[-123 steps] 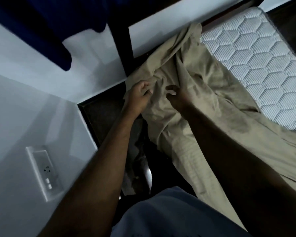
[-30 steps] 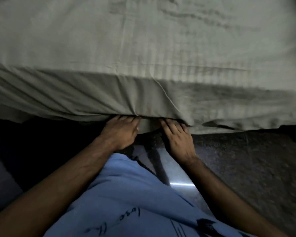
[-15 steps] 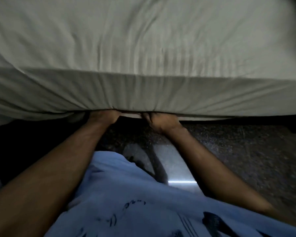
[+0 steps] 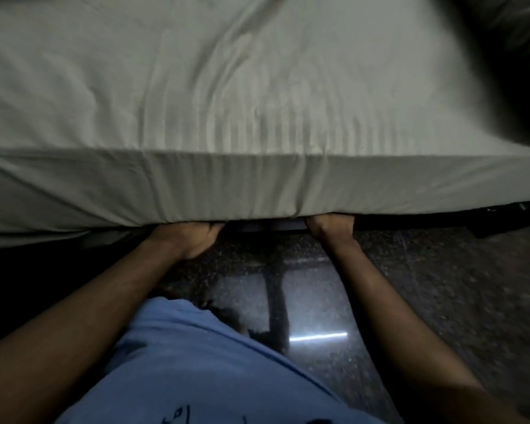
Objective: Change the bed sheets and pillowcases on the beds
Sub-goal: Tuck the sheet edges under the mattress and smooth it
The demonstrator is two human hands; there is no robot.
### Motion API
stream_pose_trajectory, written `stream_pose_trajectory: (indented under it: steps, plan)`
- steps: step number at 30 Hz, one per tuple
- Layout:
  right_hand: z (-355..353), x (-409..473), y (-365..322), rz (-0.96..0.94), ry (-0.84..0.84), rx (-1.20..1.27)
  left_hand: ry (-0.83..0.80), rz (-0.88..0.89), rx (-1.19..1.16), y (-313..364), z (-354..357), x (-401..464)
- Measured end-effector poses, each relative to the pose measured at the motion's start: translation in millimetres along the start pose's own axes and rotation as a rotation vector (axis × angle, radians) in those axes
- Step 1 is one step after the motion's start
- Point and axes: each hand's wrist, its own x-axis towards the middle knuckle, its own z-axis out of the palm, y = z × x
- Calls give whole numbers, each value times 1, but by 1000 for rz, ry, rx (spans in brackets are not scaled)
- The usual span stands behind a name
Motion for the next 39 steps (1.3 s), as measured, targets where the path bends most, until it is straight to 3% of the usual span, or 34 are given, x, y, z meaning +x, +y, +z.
stream_pose_trajectory:
  steps: [1, 3, 5, 9, 14, 18, 23, 27, 30, 32, 34, 36, 39]
  plan:
    - [-3, 8, -1, 10, -81, -4, -89, -54, -8, 0, 5, 3]
    - [-8, 8, -1, 26, -192, -6, 83, -5, 94, 3, 11, 4]
    - [-21, -17, -9, 43, -221, 16, 139, 16, 220, 4, 16, -16]
    - [-52, -81, -74, -121, 44, 157, 150, -23, 152, -28, 5, -56]
    - [-58, -62, -187, -411, -41, 391, 24, -142, 130, -75, -21, -70]
    - [-46, -40, -221, -587, -39, 485, 139, -251, -15, -113, -33, -98]
    - [-34, -29, -262, -689, -13, 496, 214, -333, 58, -158, -43, -103]
    - [-29, -11, -319, -839, 126, 419, 218, -327, 108, -199, -53, -88]
    - [-30, -3, -366, -878, -188, 403, 156, -353, 108, -248, -56, -86]
    - [-51, -16, -373, -766, -303, 421, 119, -314, 73, -249, -58, -103]
    - [-67, -24, -377, -813, -232, 415, 219, -253, 75, -252, -53, -131]
    - [-72, -32, -382, -811, -197, 511, 386, -301, 147, -278, -49, -163]
    - [-85, -44, -413, -847, -125, 586, 459, -385, 220, -321, -43, -191]
